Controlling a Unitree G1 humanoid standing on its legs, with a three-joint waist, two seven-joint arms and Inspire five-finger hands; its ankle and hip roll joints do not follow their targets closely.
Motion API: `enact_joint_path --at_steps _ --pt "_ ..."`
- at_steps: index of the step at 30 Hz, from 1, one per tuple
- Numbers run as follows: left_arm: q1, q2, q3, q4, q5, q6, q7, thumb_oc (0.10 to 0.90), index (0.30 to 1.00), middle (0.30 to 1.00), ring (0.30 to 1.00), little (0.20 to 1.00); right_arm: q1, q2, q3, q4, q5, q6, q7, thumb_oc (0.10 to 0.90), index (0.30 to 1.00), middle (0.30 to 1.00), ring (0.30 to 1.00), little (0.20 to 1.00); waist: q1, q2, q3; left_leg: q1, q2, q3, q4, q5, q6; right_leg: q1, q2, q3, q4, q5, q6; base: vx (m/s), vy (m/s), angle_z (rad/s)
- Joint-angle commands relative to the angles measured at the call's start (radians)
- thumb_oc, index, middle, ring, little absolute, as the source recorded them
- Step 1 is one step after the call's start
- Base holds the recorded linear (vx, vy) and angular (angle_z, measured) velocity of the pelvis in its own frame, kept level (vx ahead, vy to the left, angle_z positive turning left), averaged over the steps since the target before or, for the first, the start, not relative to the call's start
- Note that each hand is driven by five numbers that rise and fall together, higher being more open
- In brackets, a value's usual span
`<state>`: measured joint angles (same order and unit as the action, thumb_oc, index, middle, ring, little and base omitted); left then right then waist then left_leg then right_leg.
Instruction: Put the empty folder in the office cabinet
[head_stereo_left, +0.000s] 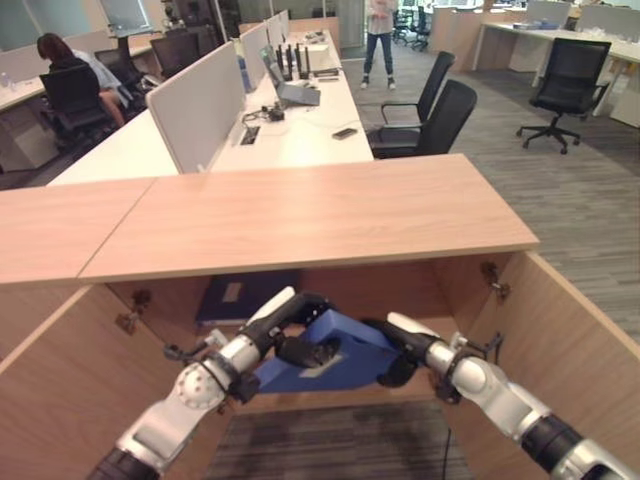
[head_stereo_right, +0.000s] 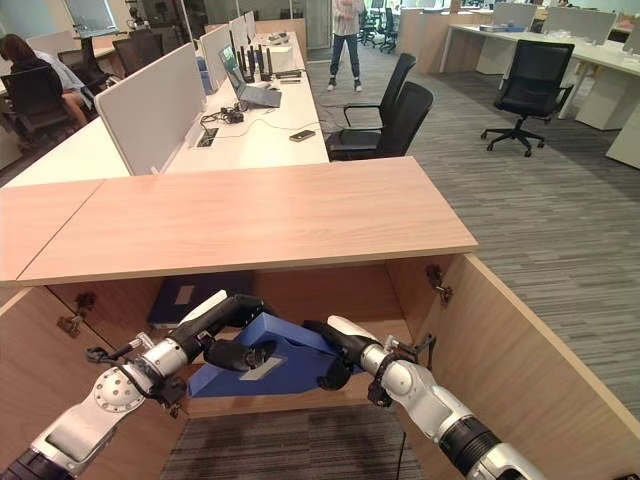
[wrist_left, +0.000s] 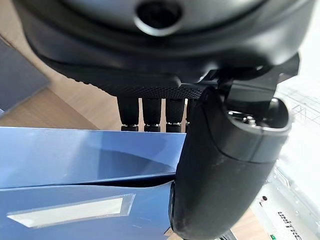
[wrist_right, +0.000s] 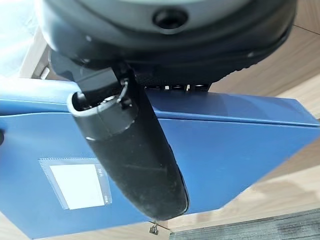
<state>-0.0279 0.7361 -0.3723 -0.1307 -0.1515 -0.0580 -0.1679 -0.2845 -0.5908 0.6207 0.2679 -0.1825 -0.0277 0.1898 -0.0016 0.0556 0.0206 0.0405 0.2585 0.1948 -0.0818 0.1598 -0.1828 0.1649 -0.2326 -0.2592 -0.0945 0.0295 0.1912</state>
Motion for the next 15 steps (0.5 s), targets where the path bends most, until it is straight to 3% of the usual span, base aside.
enact_joint_path --at_steps 1,3,4,5,6,7,8,9,10,14,15 --pt "-0.236 -0.005 -0.008 -0.099 -0.113 -0.139 0.009 0.400 0.300 0.300 0.300 0.300 -0.157 0.035 0.026 -0.144 0.064 -0.077 -0.012 0.800 0.900 0.900 0.900 0.900 -0.013 -0.040 -0.023 0.072 0.027 -0.011 -0.005 -0.132 -0.007 -0.021 -0.011 -0.020 0.007 -0.038 0.000 0.00 0.000 0.00" --pt "-0.239 0.006 -0.015 -0.125 -0.151 -0.142 -0.010 0.400 0.300 0.300 0.300 0.300 -0.150 0.018 0.021 -0.160 0.071 -0.080 -0.006 0.800 0.900 0.900 0.900 0.900 -0.015 -0.040 -0.023 0.072 0.026 -0.010 -0.005 -0.132 -0.007 -0.021 -0.011 -0.020 0.007 -0.037 0.001 0.00 0.000 0.00" --pt "-0.257 -0.022 -0.060 -0.117 -0.175 -0.149 -0.009 0.400 0.300 0.300 0.300 0.300 -0.188 0.116 0.079 -0.089 0.089 -0.083 -0.010 0.800 0.900 0.900 0.900 0.900 -0.010 -0.038 -0.020 0.075 0.026 -0.010 -0.005 -0.133 -0.007 -0.018 -0.011 -0.020 0.007 -0.038 -0.001 0.00 0.000 0.00" --pt "-0.270 -0.037 -0.076 -0.117 -0.186 -0.153 0.007 0.400 0.300 0.300 0.300 0.300 -0.201 0.140 0.096 -0.026 0.072 -0.089 -0.032 0.800 0.900 0.900 0.900 0.900 -0.007 -0.038 -0.022 0.073 0.025 -0.012 -0.005 -0.133 -0.006 -0.019 -0.012 -0.022 0.007 -0.038 -0.001 0.00 0.000 0.00" --pt "-0.262 -0.020 -0.062 -0.136 -0.198 -0.148 0.004 0.400 0.300 0.300 0.300 0.300 -0.230 0.111 0.082 -0.018 0.047 -0.074 -0.058 0.800 0.900 0.900 0.900 0.900 -0.003 -0.040 -0.024 0.070 0.024 -0.013 -0.005 -0.132 -0.006 -0.019 -0.012 -0.023 0.007 -0.038 -0.001 0.00 0.000 0.00" --pt "-0.259 -0.039 -0.078 -0.135 -0.217 -0.152 -0.003 0.400 0.300 0.300 0.300 0.300 -0.231 0.188 0.104 0.042 0.075 -0.077 -0.055 0.800 0.900 0.900 0.900 0.900 0.003 -0.036 -0.021 0.069 0.024 -0.015 -0.005 -0.131 -0.005 -0.019 -0.012 -0.023 0.007 -0.038 -0.002 0.00 0.000 0.00" --pt "-0.269 -0.033 -0.082 -0.153 -0.226 -0.160 0.014 0.400 0.300 0.300 0.300 0.300 -0.248 0.211 0.109 0.068 0.037 -0.052 -0.091 0.748 0.822 0.822 0.822 0.822 0.005 -0.037 -0.021 0.067 0.023 -0.016 -0.005 -0.131 -0.005 -0.018 -0.013 -0.025 0.007 -0.038 -0.002 -0.01 0.005 0.04" --pt "-0.268 -0.037 -0.084 -0.137 -0.242 -0.142 0.008 0.400 0.300 0.300 0.300 0.300 -0.272 0.253 0.127 0.117 0.037 -0.061 -0.071 0.748 0.822 0.822 0.822 0.822 0.008 -0.038 -0.021 0.067 0.023 -0.017 -0.005 -0.131 -0.004 -0.018 -0.013 -0.026 0.007 -0.038 -0.004 -0.01 0.003 0.05" --pt "-0.262 -0.030 -0.073 -0.160 -0.244 -0.153 0.009 0.400 0.300 0.300 0.300 0.300 -0.249 0.248 0.116 0.115 0.035 -0.055 -0.068 0.400 0.300 0.300 0.300 0.300 0.006 -0.038 -0.018 0.067 0.023 -0.017 -0.005 -0.130 -0.003 -0.018 -0.013 -0.026 0.007 -0.038 -0.003 0.00 0.000 0.00" --pt "-0.205 0.007 -0.034 -0.254 -0.300 -0.148 -0.019 0.400 0.300 0.300 0.300 0.300 -0.146 0.238 0.076 0.117 0.145 -0.052 -0.059 0.400 0.300 0.300 0.300 0.300 0.006 -0.038 -0.021 0.069 0.024 -0.015 -0.005 -0.130 -0.006 -0.017 -0.011 -0.026 0.007 -0.039 -0.003 0.00 0.000 0.00" --pt "-0.212 0.005 -0.037 -0.242 -0.318 -0.149 -0.017 0.400 0.300 0.300 0.300 0.300 -0.087 0.262 0.061 0.147 0.251 -0.048 -0.044 0.400 0.300 0.300 0.300 0.300 0.002 -0.038 -0.019 0.070 0.024 -0.015 -0.005 -0.128 -0.007 -0.018 -0.010 -0.027 0.007 -0.037 -0.003 0.00 0.000 0.00"
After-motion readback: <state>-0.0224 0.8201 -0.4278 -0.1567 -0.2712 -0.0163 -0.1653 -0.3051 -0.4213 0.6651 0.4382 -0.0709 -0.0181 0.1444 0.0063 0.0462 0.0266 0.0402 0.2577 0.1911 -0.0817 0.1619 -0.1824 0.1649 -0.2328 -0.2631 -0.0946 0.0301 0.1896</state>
